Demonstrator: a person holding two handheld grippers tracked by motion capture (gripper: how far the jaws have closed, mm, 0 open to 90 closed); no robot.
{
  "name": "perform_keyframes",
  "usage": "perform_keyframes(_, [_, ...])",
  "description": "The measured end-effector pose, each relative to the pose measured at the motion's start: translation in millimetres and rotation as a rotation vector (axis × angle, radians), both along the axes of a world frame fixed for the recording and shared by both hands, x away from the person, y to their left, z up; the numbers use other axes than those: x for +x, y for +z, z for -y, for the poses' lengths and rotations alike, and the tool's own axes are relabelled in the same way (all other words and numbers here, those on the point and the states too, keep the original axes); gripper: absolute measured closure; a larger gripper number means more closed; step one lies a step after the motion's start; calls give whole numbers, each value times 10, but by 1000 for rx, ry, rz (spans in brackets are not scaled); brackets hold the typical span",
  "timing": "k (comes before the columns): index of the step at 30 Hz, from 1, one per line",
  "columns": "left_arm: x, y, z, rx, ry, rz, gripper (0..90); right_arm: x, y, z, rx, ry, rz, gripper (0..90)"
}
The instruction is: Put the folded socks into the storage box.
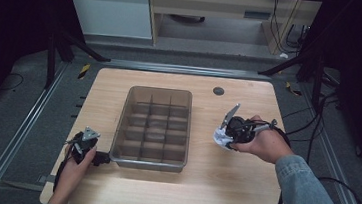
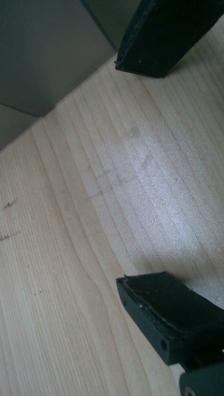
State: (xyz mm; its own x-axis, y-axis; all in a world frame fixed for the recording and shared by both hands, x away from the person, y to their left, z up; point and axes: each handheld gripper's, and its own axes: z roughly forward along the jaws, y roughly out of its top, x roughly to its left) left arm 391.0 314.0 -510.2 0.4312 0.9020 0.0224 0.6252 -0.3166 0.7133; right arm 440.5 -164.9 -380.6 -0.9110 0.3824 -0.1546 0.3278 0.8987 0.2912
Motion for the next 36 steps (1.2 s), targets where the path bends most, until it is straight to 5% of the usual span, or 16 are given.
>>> perform_keyframes(12, [0, 2, -1, 3, -1, 0, 0, -4, 380, -380, -37, 40, 21, 700])
perform_keyframes(27, [-1, 2, -2, 3, -1, -2, 0, -16, 626, -679, -15, 110, -13, 697])
perform_keyframes(36, [1, 3, -4, 5, -3, -2, 0, -10, 646, -821, -16, 124, -37, 697])
